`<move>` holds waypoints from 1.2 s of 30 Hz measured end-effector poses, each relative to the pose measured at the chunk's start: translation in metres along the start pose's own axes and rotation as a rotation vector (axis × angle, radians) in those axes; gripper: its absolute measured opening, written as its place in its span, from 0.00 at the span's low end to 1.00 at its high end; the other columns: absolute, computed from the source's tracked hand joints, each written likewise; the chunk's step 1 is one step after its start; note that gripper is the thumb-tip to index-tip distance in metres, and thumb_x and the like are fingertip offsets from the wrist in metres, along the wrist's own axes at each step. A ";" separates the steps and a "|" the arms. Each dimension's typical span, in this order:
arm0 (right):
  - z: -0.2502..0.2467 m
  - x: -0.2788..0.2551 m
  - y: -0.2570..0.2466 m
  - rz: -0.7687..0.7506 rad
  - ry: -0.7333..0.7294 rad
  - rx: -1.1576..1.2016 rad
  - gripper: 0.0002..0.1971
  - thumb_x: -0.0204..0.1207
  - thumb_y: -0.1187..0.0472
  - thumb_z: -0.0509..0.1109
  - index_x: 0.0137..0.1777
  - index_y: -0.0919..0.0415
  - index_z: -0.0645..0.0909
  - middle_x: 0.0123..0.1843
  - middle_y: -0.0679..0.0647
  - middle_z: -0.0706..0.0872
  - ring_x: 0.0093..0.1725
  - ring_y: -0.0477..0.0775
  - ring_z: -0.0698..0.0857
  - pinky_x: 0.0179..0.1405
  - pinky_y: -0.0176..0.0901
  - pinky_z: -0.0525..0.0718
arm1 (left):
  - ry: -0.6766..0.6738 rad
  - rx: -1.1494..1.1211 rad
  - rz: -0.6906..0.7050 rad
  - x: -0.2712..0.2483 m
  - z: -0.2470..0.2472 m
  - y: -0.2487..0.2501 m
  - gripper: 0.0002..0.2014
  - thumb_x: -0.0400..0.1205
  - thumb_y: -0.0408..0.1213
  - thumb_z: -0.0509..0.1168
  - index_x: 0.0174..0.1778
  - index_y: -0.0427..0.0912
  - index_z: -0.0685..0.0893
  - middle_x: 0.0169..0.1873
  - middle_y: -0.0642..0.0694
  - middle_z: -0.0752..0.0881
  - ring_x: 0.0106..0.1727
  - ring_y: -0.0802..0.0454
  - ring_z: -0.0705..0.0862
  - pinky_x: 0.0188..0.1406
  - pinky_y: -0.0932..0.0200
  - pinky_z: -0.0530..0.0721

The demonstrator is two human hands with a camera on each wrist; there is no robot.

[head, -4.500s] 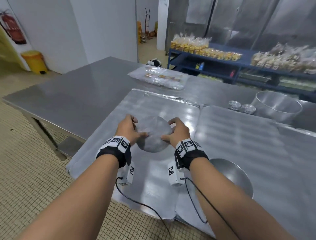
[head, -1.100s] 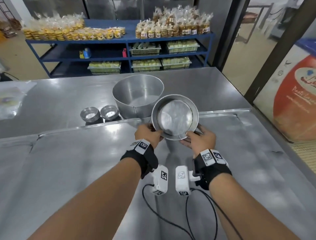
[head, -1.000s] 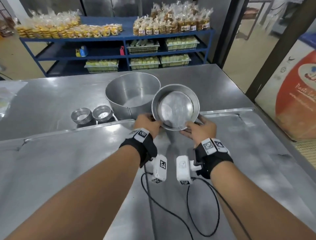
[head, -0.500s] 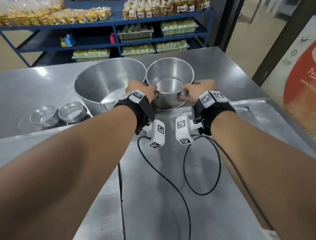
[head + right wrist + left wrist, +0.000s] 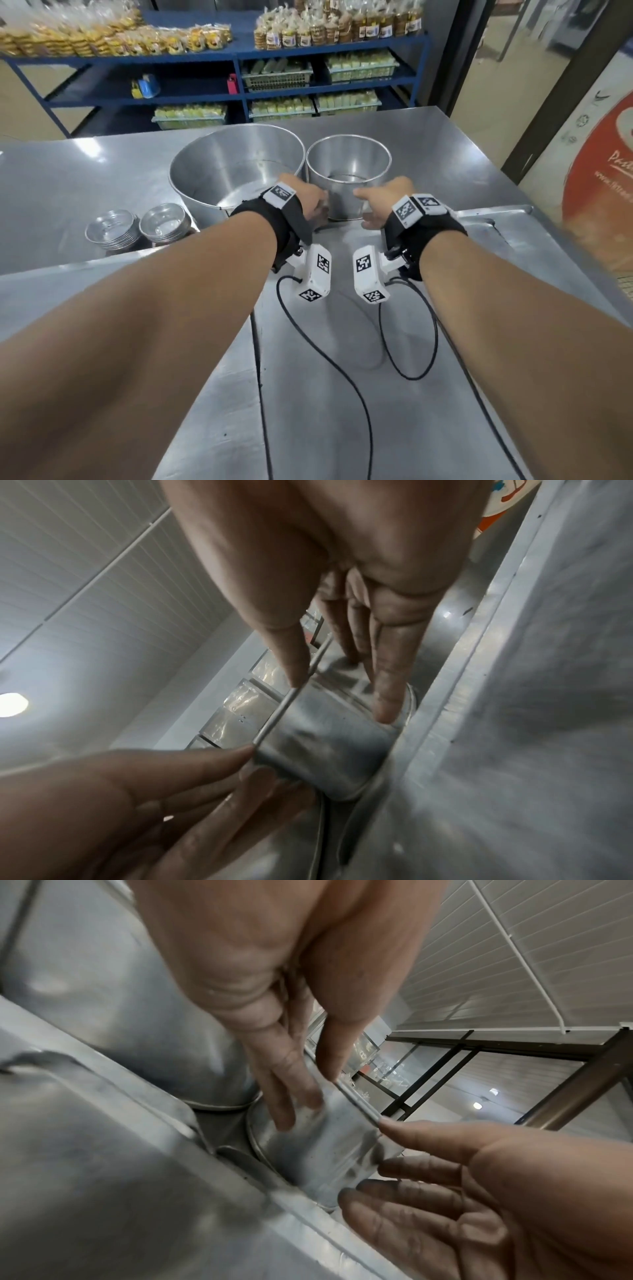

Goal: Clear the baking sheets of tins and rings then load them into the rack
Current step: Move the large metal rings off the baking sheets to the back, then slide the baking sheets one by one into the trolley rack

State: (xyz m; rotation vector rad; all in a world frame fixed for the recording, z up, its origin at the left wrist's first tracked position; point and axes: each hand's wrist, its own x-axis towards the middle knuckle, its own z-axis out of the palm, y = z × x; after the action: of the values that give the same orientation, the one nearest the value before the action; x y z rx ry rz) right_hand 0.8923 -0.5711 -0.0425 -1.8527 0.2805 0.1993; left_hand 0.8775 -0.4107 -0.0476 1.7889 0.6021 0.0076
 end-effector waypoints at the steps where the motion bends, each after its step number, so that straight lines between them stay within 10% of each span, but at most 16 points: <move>1: 0.003 -0.007 0.001 0.000 -0.012 -0.051 0.17 0.60 0.55 0.83 0.38 0.62 0.79 0.36 0.64 0.89 0.35 0.67 0.92 0.42 0.69 0.91 | -0.046 0.043 -0.012 -0.010 -0.006 -0.001 0.26 0.68 0.39 0.78 0.60 0.32 0.84 0.55 0.37 0.89 0.52 0.42 0.91 0.51 0.45 0.92; 7: 0.024 -0.093 -0.001 -0.082 -0.094 -0.493 0.22 0.60 0.52 0.82 0.50 0.65 0.86 0.46 0.61 0.90 0.47 0.63 0.90 0.49 0.57 0.91 | -0.130 0.117 -0.091 -0.084 -0.058 -0.026 0.07 0.77 0.28 0.74 0.46 0.29 0.85 0.41 0.33 0.88 0.40 0.36 0.89 0.50 0.36 0.90; 11: 0.037 -0.170 0.010 -0.165 -0.189 -0.755 0.10 0.72 0.60 0.77 0.51 0.65 0.89 0.51 0.60 0.91 0.53 0.61 0.88 0.53 0.46 0.86 | -0.182 0.413 -0.114 -0.137 -0.104 -0.063 0.25 0.69 0.46 0.76 0.58 0.34 0.85 0.47 0.36 0.90 0.45 0.38 0.89 0.54 0.40 0.90; 16: 0.061 -0.267 0.042 -0.203 -0.286 -0.931 0.15 0.74 0.59 0.74 0.59 0.63 0.88 0.59 0.61 0.89 0.58 0.63 0.88 0.59 0.47 0.86 | -0.205 0.713 -0.075 -0.231 -0.158 -0.106 0.18 0.80 0.46 0.72 0.61 0.40 0.89 0.59 0.43 0.89 0.56 0.44 0.87 0.51 0.62 0.80; 20: 0.076 -0.339 0.076 -0.174 -0.331 -1.021 0.14 0.75 0.60 0.71 0.58 0.65 0.85 0.60 0.63 0.88 0.59 0.64 0.88 0.58 0.46 0.86 | -0.250 0.892 0.005 -0.303 -0.193 -0.147 0.06 0.83 0.42 0.67 0.49 0.44 0.85 0.55 0.41 0.84 0.54 0.44 0.83 0.48 0.60 0.78; 26: 0.081 -0.430 0.126 -0.087 -0.214 -1.097 0.19 0.72 0.56 0.67 0.61 0.62 0.82 0.66 0.63 0.81 0.66 0.65 0.81 0.63 0.48 0.83 | -0.280 1.057 0.028 -0.382 -0.246 -0.219 0.21 0.81 0.40 0.65 0.71 0.45 0.78 0.67 0.43 0.74 0.71 0.39 0.74 0.69 0.44 0.78; 36: 0.065 -0.538 0.172 0.136 0.035 -0.976 0.32 0.69 0.44 0.70 0.71 0.56 0.75 0.73 0.60 0.72 0.73 0.65 0.72 0.71 0.57 0.76 | -0.104 1.007 -0.080 -0.491 -0.344 -0.297 0.36 0.80 0.62 0.62 0.83 0.61 0.59 0.87 0.49 0.48 0.87 0.42 0.48 0.78 0.27 0.61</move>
State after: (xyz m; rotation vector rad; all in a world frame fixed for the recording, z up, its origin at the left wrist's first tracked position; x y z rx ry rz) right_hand 0.3278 -0.5083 -0.0697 -2.8050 0.3692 0.4541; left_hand 0.2293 -0.2452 -0.0620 2.7029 0.6510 -0.5225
